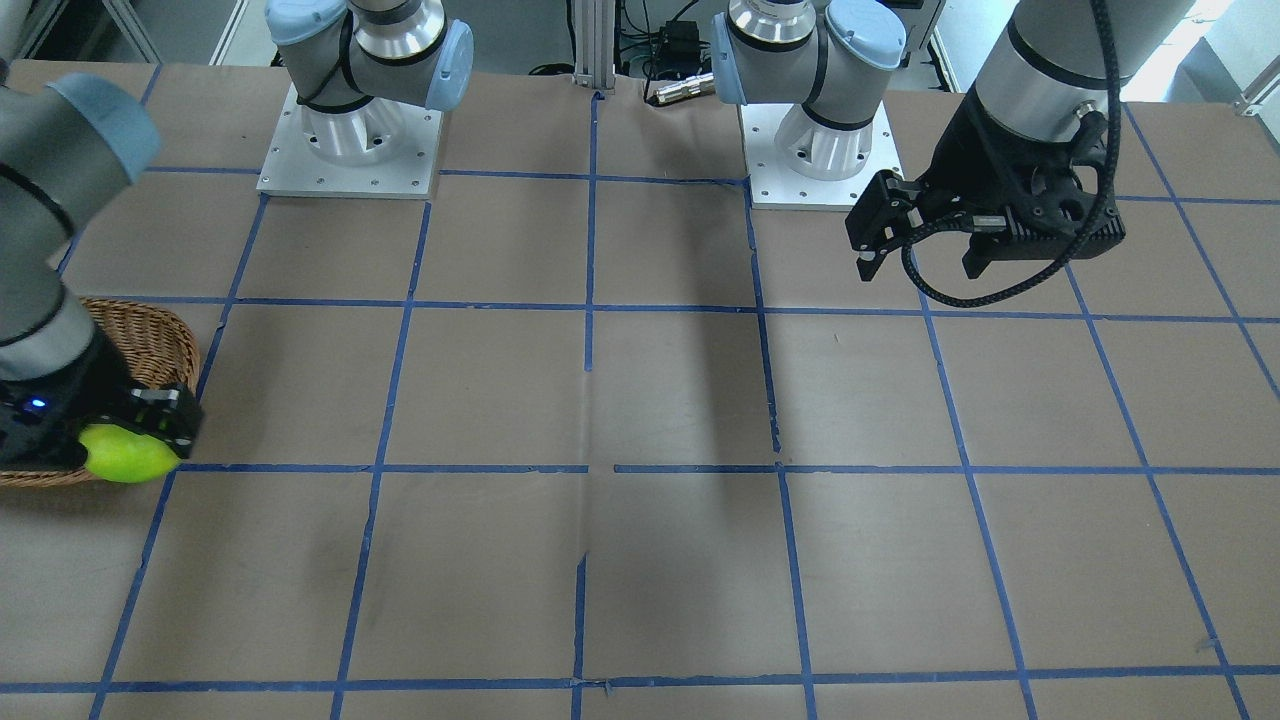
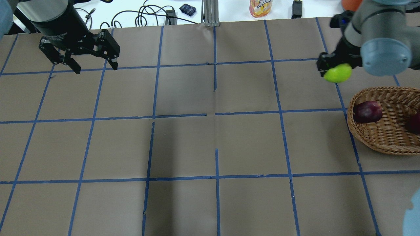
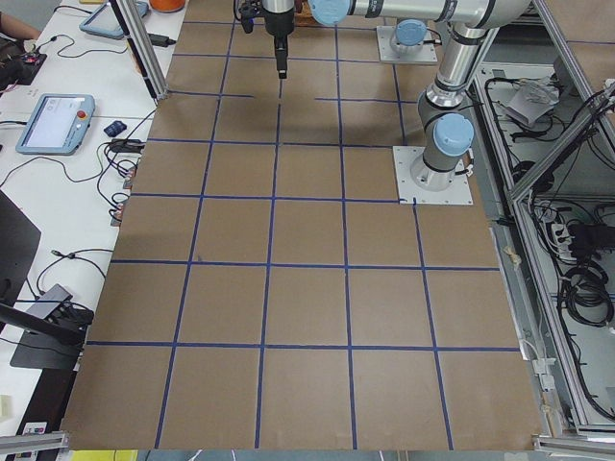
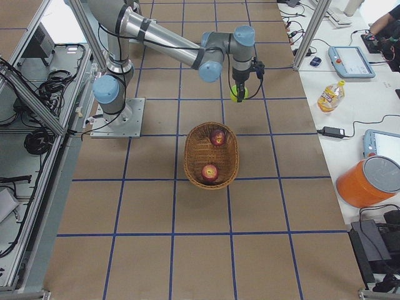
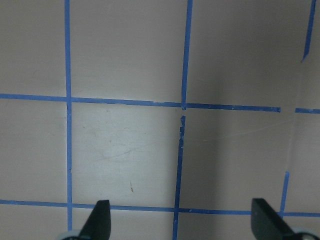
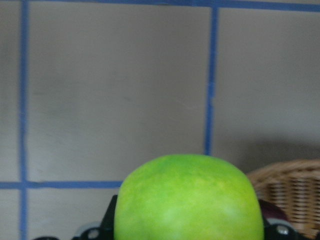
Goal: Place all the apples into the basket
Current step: 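Lower the green apple into the basket and open the right gripper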
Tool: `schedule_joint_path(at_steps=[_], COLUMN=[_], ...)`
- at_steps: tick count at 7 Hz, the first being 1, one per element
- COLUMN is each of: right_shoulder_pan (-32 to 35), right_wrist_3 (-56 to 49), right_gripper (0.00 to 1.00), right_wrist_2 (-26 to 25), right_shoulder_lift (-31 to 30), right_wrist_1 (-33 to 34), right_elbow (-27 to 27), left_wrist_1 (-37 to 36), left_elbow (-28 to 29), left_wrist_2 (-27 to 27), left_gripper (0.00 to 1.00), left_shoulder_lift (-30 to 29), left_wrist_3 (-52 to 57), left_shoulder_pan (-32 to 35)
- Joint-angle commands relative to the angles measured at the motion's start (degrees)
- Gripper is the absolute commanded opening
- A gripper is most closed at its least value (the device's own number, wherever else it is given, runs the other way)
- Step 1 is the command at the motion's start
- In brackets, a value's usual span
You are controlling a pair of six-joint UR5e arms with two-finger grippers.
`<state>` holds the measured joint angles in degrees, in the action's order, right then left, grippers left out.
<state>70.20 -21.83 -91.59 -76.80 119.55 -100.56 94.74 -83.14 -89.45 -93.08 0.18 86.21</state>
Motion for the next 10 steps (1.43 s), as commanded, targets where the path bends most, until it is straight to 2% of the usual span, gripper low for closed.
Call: schedule_joint_path(at_steps=[1,2,3,4,6,7,8,10], right_shoulder_pan=[-17.3,-21.6,-22.8,-22.8,-22.6,-22.1,-19.4,-14.5], right_wrist_3=[-19.1,-23.6,-24.4,-25.7,-25.7,-24.7,-21.2,-12.9], right_gripper=[0.51,0.60,0.87,1.00,1.00,1.00,1.00,1.00], right_wrist_2=[3.5,5.1,5.0,5.0,4.2,4.7,4.9,4.6], right_shoulder_lift=[-1.9,-1.6,-1.6,-1.2,-2.6,-5.9,-10.3,-16.7], right_wrist_1=[1.7,3.5,8.0,12.0,11.1,5.4,-2.8,-24.5], right_elbow=[-5.2,-7.8,-10.6,-11.8,-11.0,-9.6,-5.7,5.4], left_wrist_1=[0.0,-0.1,-0.1,0.0,0.0,-0.1,-0.1,-0.1], left_elbow=[0.0,0.0,0.0,0.0,0.0,0.0,0.0,0.0], left_wrist_2=[0.1,0.1,0.1,0.1,0.1,0.1,0.1,0.1], left_gripper=[1.00,1.00,1.00,1.00,1.00,1.00,1.00,1.00], left_shoulder_lift=[0.0,0.0,0.0,0.0,0.0,0.0,0.0,0.0], left_wrist_3=[-0.1,-0.1,-0.3,-0.3,-0.3,-0.1,-0.3,-0.3], left_shoulder_pan=[0.0,0.0,0.0,0.0,0.0,0.0,0.0,-0.1])
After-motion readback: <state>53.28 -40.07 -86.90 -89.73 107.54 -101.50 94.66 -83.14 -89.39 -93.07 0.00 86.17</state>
